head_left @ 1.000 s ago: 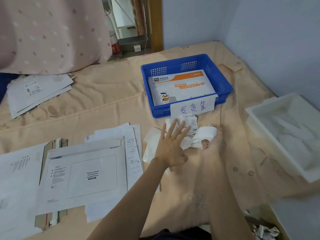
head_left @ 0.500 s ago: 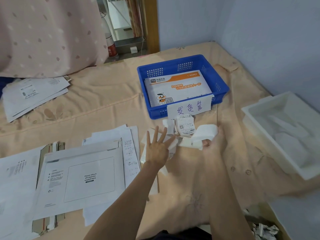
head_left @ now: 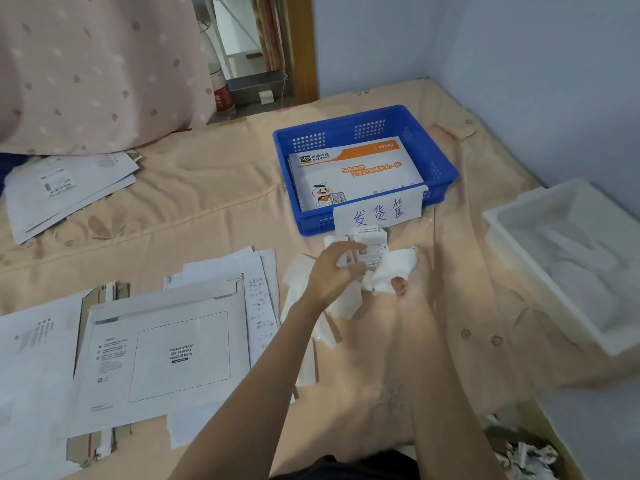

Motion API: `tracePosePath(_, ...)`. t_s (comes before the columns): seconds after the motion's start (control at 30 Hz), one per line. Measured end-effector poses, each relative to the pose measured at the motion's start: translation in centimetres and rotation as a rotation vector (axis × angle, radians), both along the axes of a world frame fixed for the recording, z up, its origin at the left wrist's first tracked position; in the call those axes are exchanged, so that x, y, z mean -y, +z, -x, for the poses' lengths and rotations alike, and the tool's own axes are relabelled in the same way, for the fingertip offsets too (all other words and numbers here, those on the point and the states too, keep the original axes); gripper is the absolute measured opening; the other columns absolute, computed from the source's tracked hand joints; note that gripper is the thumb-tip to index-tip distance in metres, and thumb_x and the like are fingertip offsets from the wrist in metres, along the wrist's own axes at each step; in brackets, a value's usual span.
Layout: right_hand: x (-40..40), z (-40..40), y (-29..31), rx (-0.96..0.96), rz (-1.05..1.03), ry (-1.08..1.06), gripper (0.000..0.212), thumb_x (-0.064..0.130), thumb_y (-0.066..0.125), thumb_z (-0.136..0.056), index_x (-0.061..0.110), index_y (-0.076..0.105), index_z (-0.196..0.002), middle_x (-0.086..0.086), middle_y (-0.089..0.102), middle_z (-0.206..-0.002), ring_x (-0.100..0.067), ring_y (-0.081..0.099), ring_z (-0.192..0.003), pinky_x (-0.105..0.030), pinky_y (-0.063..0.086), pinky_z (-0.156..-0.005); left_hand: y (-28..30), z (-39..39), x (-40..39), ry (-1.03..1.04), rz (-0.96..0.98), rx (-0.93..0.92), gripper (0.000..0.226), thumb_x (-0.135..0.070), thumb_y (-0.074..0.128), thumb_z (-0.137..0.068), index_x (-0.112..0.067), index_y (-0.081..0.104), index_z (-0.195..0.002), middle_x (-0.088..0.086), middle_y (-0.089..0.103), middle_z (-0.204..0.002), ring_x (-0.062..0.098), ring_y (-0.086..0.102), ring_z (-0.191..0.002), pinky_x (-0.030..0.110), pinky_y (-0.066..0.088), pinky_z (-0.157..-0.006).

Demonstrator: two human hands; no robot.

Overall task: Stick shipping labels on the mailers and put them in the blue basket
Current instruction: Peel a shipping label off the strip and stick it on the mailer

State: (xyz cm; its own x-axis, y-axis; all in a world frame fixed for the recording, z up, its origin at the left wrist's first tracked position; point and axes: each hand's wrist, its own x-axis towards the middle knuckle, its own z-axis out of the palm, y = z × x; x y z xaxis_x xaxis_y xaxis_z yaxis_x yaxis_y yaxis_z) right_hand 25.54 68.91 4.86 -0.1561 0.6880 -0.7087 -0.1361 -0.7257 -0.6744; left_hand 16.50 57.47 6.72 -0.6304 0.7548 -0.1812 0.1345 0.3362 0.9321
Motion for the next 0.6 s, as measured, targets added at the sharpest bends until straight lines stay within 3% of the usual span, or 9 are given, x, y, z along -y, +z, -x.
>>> tracePosePath(0.07,0.8,0.3,0.2,-0.007,0.017,-0.014,0.022,0.027,0.060,-0.091,0.016,0.056,-0.110,0.000,0.052,-0.094,-0.013,0.049,-0.075,-0.011,0.034,-0.032,1.2,0.2,0.4,0.127,-0.197,0.403,0.040,-0.028,0.050,-0.084,-0.010,0.064,-0.116,0.008,0.064,-0.120,0.022,0.059,-0.108,0.020,0.049,-0.088)
tracePosePath(0.13,1.8,1.0,0.7,0.010,0.037,0.112,0.012,0.025,0.058,-0.091,0.013,0.054,-0.090,-0.003,0.052,-0.079,-0.011,0.047,-0.054,-0.013,0.030,-0.030,1.5,0.8,1.3,0.180,-0.360,0.801,0.051,-0.036,0.042,-0.085,-0.008,0.058,-0.125,0.016,0.064,-0.123,0.031,0.060,-0.112,0.037,0.043,-0.101)
tracePosePath(0.2,2.8,1.6,1.3,-0.018,0.098,0.160,0.022,0.031,0.058,-0.092,0.013,0.053,-0.080,-0.004,0.052,-0.066,-0.008,0.042,-0.034,-0.012,0.029,-0.031,1.5,1.7,2.3,0.173,-0.445,0.996,0.056,-0.039,0.037,-0.088,-0.008,0.052,-0.131,0.019,0.058,-0.131,0.033,0.054,-0.123,0.042,0.032,-0.110)
tracePosePath(0.27,3.7,2.2,1.6,-0.062,0.153,0.170,0.027,0.032,0.055,-0.095,0.012,0.052,-0.077,-0.005,0.051,-0.061,-0.007,0.040,-0.028,-0.011,0.033,-0.033,1.4,2.1,3.3,0.111,-0.402,0.963,0.056,-0.037,0.036,-0.087,-0.006,0.051,-0.132,0.018,0.056,-0.134,0.031,0.051,-0.127,0.041,0.025,-0.114)
tracePosePath(0.33,4.9,2.6,2.4,-0.097,0.192,0.210,0.028,0.034,0.053,-0.096,0.012,0.053,-0.079,-0.006,0.054,-0.066,-0.010,0.050,-0.038,-0.012,0.038,-0.035,1.4,2.3,4.2,0.068,-0.328,0.864,0.054,-0.032,0.036,-0.086,-0.004,0.053,-0.129,0.018,0.058,-0.131,0.030,0.054,-0.124,0.041,0.029,-0.114)
tracePosePath(0.4,6.2,3.0,2.5,-0.109,0.199,0.292,0.028,0.039,0.050,-0.096,0.013,0.055,-0.089,-0.007,0.059,-0.075,-0.014,0.055,-0.057,-0.019,0.044,-0.043,1.6,2.2,5.2,0.056,-0.267,0.796,0.055,-0.029,0.044,-0.080,-0.003,0.054,-0.127,0.017,0.061,-0.127,0.026,0.061,-0.111,0.035,0.043,-0.101)
tracePosePath(0.47,7.5,3.6,2.6,-0.127,0.208,0.363,0.034,0.045,0.045,-0.097,0.013,0.058,-0.099,-0.007,0.063,-0.084,-0.017,0.059,-0.071,-0.026,0.045,-0.056,1.5,2.2,6.6,0.047,-0.208,0.773,0.058,-0.026,0.051,-0.073,-0.004,0.054,-0.128,0.012,0.064,-0.122,0.023,0.061,-0.099,0.032,0.046,-0.087)
tracePosePath(0.6,10.2,4.7,3.1,-0.249,0.282,0.445,0.058,0.054,0.034,-0.098,0.003,0.058,-0.104,-0.013,0.064,-0.095,-0.022,0.062,-0.085,-0.030,0.053,-0.065,0.6,3.0,10.1,0.094,-0.159,0.729,0.048,-0.019,0.056,-0.077,-0.010,0.055,-0.124,0.011,0.062,-0.106,0.023,0.059,-0.096,0.034,0.049,-0.082)
